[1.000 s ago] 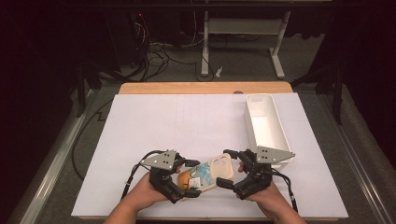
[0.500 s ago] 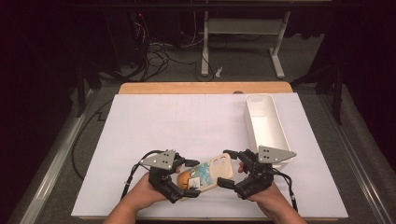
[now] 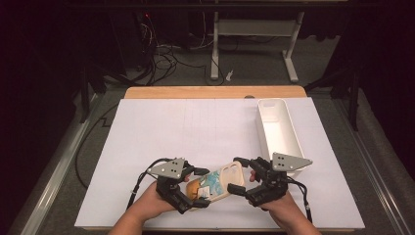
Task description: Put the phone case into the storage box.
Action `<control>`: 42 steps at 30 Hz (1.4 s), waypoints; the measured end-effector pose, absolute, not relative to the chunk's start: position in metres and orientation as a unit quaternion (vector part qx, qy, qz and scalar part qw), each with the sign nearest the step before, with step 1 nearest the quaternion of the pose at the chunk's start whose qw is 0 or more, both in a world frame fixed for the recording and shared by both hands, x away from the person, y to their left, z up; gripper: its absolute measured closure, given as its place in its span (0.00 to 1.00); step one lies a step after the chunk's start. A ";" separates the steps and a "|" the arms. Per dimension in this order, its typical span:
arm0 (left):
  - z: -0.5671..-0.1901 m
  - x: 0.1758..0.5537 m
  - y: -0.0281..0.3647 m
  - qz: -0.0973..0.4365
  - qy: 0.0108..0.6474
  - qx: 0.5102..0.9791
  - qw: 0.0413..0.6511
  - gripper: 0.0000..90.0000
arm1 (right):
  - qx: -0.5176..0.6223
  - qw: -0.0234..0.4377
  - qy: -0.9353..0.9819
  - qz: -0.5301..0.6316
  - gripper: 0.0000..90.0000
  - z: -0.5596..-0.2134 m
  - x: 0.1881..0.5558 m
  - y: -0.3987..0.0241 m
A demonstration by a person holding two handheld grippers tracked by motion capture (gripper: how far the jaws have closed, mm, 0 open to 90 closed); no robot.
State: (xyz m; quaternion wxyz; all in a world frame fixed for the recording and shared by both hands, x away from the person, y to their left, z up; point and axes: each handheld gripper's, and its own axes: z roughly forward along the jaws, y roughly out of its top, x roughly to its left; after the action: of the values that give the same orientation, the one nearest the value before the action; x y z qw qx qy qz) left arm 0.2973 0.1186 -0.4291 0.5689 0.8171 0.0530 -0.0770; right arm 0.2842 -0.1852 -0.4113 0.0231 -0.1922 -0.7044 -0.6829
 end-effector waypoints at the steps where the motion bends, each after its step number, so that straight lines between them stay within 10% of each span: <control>1: -0.429 0.297 0.119 -0.077 0.053 0.817 0.569 0.12 | -0.194 0.024 -0.704 -0.683 0.12 -0.411 0.284 -0.185; 42: -0.435 0.296 0.112 -0.071 0.060 0.824 0.559 0.12 | -0.209 0.022 -0.700 -0.682 0.15 -0.410 0.283 -0.183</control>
State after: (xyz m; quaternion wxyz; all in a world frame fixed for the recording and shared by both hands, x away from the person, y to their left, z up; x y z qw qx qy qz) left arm 0.2960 0.1124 -0.4353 0.5592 0.8238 0.0600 -0.0706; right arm 0.2834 -0.1831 -0.4103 0.0222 -0.2090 -0.7002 -0.6823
